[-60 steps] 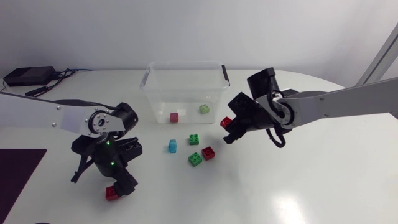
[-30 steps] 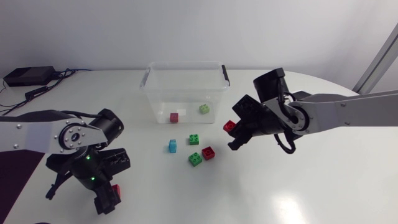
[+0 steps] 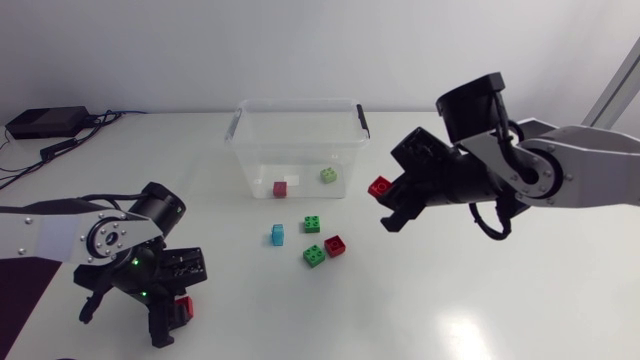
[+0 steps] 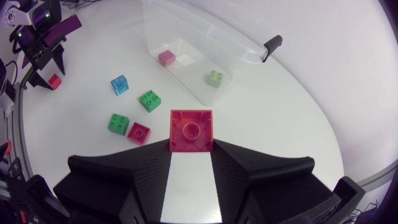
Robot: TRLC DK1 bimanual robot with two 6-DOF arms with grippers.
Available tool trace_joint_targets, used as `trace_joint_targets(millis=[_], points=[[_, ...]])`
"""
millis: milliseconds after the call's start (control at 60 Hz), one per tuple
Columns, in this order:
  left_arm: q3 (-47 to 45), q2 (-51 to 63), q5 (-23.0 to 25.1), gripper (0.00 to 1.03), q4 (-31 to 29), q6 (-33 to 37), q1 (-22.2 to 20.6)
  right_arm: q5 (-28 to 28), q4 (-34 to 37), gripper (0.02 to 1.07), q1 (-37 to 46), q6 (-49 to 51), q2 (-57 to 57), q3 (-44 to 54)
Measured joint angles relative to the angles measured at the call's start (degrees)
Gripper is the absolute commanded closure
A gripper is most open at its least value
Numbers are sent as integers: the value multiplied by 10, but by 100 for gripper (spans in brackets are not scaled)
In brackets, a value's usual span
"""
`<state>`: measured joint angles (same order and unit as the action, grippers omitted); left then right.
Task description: Place the duplo bricks in the container
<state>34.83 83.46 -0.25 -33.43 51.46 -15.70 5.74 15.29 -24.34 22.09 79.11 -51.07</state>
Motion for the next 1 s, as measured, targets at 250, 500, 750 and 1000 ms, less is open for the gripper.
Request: trace_joint_targets(millis=[250,500,750,1000], points=[[-15,-21,19,87,-5,24,2,-6,0,77,0,-28,24,-102],[24,-125,61,87,-81,21,-1,-11,-1,76,-1,-54,116,-205],[113,-147,112,86,-96,-5,9,-15,-1,76,-3,-68,209,-307],[196,-140,151,85,-82,-39,34,-24,4,71,-10,-71,293,-386]])
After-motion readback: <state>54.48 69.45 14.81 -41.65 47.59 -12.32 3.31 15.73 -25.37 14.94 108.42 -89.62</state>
